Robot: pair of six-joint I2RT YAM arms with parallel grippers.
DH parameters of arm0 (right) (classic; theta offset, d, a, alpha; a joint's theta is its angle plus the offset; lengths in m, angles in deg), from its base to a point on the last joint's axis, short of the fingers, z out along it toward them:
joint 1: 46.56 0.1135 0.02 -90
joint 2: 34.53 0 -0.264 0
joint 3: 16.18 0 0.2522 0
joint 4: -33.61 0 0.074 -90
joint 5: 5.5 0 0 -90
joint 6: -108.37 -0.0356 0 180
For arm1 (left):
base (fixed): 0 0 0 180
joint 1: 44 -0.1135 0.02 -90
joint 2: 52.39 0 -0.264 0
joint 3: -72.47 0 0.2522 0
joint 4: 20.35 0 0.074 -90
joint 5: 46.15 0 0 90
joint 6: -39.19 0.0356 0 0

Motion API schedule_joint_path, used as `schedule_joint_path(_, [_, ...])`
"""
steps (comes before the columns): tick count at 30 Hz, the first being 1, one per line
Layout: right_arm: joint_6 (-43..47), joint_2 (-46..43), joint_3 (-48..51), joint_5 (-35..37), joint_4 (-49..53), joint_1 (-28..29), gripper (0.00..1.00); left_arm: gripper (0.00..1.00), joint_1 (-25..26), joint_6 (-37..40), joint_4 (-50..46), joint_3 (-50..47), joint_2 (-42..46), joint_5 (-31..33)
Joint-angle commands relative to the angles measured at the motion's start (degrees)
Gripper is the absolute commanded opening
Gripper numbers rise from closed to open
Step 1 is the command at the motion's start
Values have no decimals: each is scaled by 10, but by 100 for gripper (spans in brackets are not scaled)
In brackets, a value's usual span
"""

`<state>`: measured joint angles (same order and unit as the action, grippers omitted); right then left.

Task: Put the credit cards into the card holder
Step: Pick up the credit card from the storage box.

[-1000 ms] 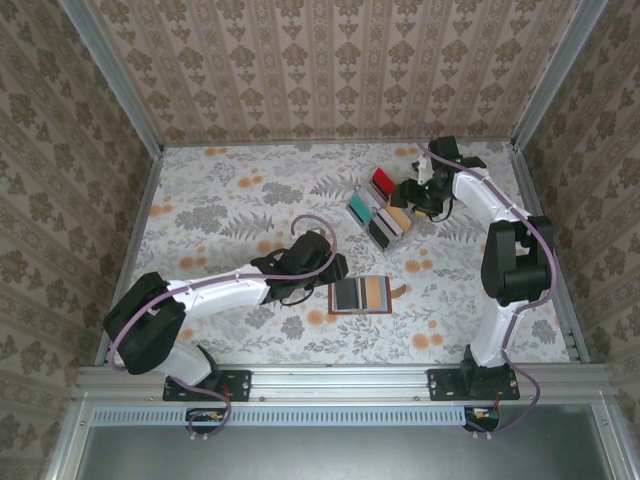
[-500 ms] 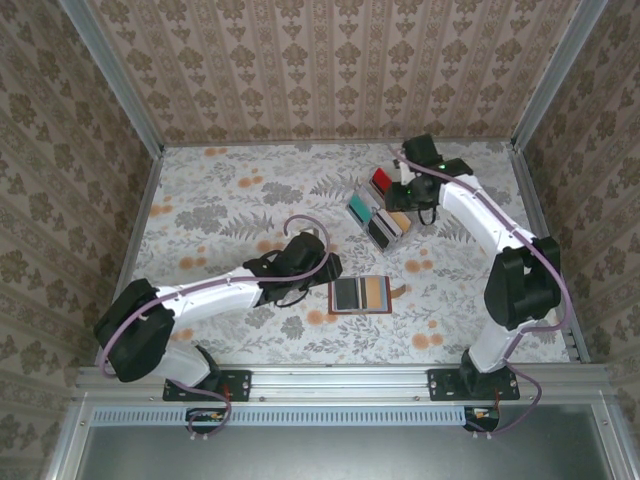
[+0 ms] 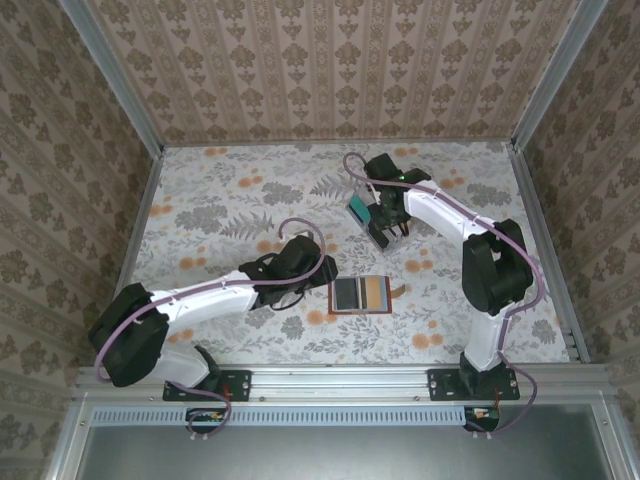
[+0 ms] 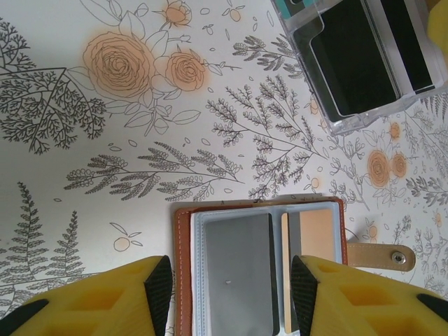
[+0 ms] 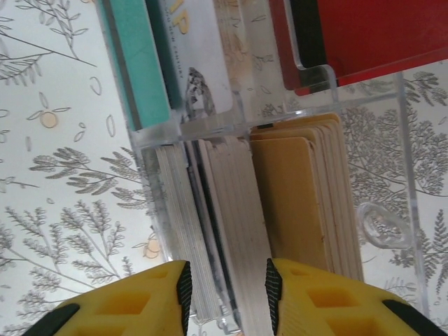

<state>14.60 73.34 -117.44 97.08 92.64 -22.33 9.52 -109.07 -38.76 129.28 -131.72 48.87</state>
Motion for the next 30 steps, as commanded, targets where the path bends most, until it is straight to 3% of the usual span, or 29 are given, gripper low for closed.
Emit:
schedule_joint_path(1, [23, 8, -17, 41, 11, 7, 37, 51, -3, -8, -7, -8, 14, 12])
schedule_joint_path(11, [47, 36, -12, 78, 3, 24, 37, 51, -5, -8, -5, -8, 12, 11])
schedule_joint_path(21, [65, 44, 10, 163, -23, 41, 38, 51, -6, -7, -3, -6, 13, 6])
schedule_joint_path(30, [66, 42, 10, 166, -24, 42, 39, 51, -6, -9, -9, -14, 30, 12])
